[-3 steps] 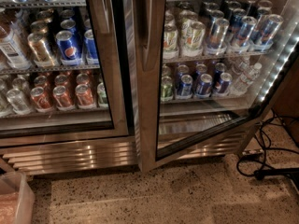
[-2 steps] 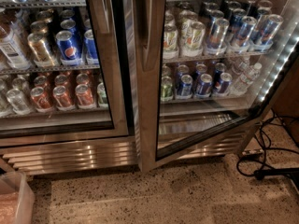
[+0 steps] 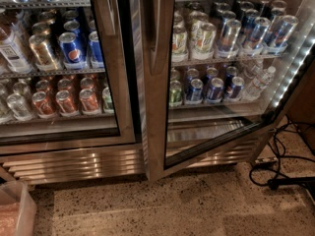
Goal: Open right fridge door
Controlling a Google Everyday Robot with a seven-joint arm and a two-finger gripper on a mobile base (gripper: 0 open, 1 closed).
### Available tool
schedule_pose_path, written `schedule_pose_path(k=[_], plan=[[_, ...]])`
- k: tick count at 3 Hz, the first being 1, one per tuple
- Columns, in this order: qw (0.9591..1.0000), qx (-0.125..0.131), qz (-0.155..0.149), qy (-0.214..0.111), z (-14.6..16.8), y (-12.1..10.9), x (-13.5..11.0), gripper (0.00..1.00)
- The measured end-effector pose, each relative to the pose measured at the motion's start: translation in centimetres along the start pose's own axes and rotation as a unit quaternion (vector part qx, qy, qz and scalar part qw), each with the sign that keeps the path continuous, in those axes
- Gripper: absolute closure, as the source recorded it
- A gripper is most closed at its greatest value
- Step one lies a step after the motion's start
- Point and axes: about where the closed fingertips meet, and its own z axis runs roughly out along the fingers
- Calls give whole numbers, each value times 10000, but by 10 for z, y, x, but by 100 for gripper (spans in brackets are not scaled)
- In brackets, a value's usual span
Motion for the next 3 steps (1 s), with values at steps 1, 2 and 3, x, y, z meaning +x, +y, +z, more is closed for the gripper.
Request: schedule_pose_path(k=[1,2,3], plan=[[10000,0,0,0,0,0,0,0],[10000,0,0,0,0,0,0,0],[10000,0,0,0,0,0,0,0]])
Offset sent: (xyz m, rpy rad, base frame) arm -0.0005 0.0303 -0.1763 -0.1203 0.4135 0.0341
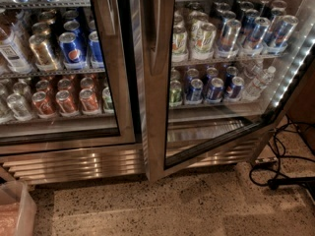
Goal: Open right fridge door
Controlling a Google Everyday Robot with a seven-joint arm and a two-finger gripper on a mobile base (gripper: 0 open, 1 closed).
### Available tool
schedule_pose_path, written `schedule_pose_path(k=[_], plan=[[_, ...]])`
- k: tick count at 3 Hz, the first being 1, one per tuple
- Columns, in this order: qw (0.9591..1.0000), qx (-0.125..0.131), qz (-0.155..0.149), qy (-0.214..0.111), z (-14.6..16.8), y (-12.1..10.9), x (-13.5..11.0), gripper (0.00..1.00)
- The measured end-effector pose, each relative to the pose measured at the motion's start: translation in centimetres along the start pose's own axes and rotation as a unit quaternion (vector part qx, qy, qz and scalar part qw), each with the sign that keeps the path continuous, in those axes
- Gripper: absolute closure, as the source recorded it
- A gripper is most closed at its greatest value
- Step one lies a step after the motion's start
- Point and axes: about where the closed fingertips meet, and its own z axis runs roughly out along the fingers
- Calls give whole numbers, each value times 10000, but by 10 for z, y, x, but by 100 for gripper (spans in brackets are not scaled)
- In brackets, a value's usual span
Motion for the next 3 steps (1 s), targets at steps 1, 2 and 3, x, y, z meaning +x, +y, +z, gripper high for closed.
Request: schedule_pose_path(k=[1,2,3], plan=[[10000,0,0,0,0,0,0,0],[10000,0,0,0,0,0,0,0],[10000,0,0,0,0,0,0,0]])
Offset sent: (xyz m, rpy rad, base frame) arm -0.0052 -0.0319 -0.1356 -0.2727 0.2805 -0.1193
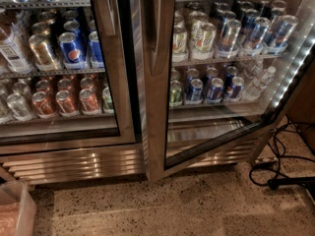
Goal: Open right fridge door
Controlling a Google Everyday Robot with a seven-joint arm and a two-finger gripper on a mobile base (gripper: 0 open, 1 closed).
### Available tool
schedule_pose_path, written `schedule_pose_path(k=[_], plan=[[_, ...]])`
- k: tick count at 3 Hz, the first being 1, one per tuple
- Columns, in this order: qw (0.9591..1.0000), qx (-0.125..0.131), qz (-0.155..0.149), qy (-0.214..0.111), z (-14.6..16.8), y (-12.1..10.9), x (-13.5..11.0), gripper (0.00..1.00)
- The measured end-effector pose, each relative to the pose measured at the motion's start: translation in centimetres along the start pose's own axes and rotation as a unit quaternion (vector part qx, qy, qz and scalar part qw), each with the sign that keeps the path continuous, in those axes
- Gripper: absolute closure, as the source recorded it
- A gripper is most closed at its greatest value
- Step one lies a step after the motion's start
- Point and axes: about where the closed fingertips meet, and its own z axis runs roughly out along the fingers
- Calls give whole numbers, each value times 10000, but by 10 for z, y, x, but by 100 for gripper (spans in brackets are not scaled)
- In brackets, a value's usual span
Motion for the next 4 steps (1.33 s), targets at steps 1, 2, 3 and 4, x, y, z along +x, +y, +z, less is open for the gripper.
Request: schedule_pose_path(k=[1,2,3,4], plan=[[10000,0,0,0,0,0,0,0],[10000,0,0,0,0,0,0,0],[10000,0,0,0,0,0,0,0],[10000,0,0,0,0,0,0,0]])
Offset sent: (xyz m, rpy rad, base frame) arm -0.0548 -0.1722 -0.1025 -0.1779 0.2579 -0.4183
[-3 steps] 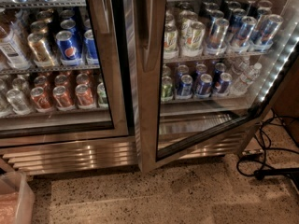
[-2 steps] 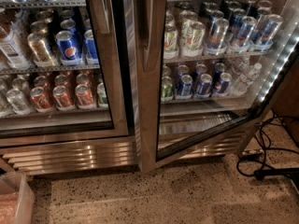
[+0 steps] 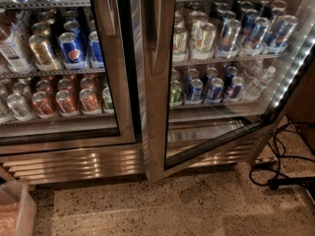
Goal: Open right fridge door
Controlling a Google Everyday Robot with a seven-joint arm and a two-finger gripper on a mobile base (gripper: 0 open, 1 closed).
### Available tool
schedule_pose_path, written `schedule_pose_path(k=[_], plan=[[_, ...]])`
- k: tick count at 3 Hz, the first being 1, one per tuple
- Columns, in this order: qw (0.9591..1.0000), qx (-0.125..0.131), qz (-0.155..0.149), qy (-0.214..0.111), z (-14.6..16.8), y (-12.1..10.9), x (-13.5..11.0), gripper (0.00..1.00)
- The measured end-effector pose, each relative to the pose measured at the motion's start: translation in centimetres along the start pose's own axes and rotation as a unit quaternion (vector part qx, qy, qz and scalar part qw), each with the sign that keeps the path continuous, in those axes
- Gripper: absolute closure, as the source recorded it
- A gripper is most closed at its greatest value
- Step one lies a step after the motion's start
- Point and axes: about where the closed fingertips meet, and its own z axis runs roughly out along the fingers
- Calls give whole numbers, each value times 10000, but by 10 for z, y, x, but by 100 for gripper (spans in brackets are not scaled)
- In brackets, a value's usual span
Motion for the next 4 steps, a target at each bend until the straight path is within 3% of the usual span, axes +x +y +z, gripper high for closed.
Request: schedule_pose_path(k=[4], plan=[[10000,0,0,0,0,0,0,29]])
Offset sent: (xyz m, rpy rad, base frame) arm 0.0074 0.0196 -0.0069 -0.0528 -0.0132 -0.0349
